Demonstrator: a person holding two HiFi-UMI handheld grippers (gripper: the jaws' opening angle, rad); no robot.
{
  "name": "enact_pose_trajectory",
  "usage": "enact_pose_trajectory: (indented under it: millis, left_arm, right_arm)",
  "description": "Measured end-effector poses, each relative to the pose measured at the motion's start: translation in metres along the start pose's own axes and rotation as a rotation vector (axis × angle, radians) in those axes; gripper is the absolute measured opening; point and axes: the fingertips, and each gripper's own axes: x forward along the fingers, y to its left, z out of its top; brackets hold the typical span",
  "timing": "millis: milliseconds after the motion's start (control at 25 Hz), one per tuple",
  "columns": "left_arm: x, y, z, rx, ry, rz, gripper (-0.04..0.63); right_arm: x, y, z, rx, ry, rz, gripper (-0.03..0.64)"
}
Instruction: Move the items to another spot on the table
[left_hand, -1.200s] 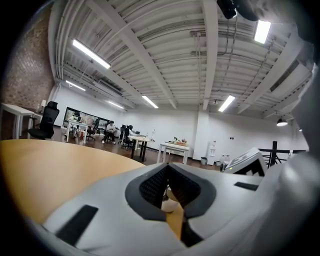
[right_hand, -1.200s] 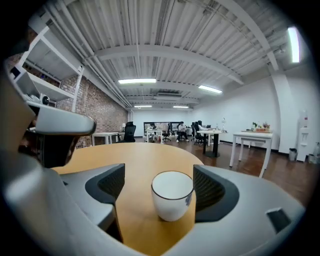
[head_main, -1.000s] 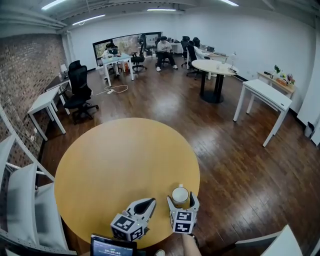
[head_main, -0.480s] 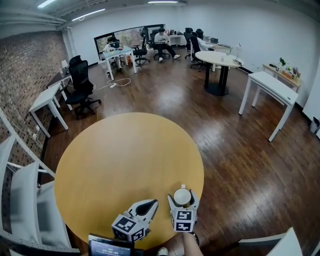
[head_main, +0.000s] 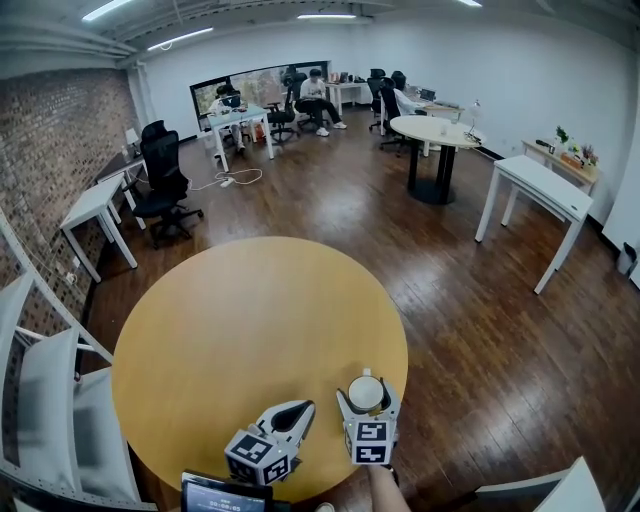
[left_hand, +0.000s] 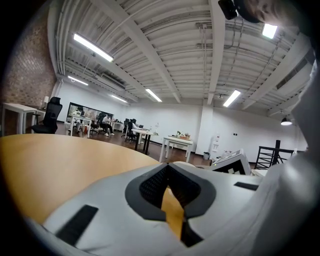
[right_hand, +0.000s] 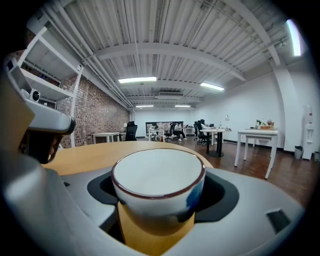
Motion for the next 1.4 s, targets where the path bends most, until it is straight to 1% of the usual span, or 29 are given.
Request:
enact_pose_trajectory:
  millis: [120, 280, 440, 600, 720, 880, 1000, 1120, 1280, 1400]
  left_arm:
    - [-0.004, 0.003, 0.007, 0.004, -0.037, 0.013, 0.002]
    - [-0.015, 0.002, 0.029, 0.017, -0.076, 0.024, 0.002]
    - [-0.026, 0.002, 0.054, 0.003, -0.115, 0.020, 0.002]
    - [-0.038, 0.008, 0.075, 0.037, -0.152, 0.044, 0.002]
    - [-0.050, 0.014, 0.085, 0.050, -0.160, 0.071, 0.002]
    - [-0.064, 0.016, 0.087, 0.066, -0.185, 0.095, 0.002]
    - [-0.076, 0.022, 0.089, 0.069, -0.198, 0.137, 0.002]
    - [-0.098, 0.039, 0.092, 0.064, -0.202, 0.206, 0.002]
    - [-0.136, 0.062, 0.095, 0.074, -0.207, 0.305, 0.003]
    - [-0.167, 0.082, 0.096, 0.067, -0.218, 0.378, 0.002]
  right_arm:
    - [-0.007, 0.004, 0.023, -0.022, -0.019, 0.012, 0.399]
    - [-0.022, 0.015, 0.061, -0.023, -0.050, 0.028, 0.399]
    - [-0.038, 0.029, 0.105, -0.039, -0.085, 0.047, 0.399]
    - [-0.052, 0.045, 0.140, -0.052, -0.117, 0.069, 0.399]
    - [-0.059, 0.060, 0.159, -0.067, -0.134, 0.091, 0.399]
    - [-0.065, 0.082, 0.169, -0.091, -0.144, 0.132, 0.399]
    - [-0.066, 0.099, 0.174, -0.094, -0.161, 0.173, 0.399]
    - [-0.060, 0.125, 0.180, -0.087, -0.178, 0.228, 0.399]
    - [-0.053, 0.174, 0.185, -0.105, -0.184, 0.327, 0.399]
    - [-0.047, 0.214, 0.188, -0.101, -0.191, 0.398, 0.399]
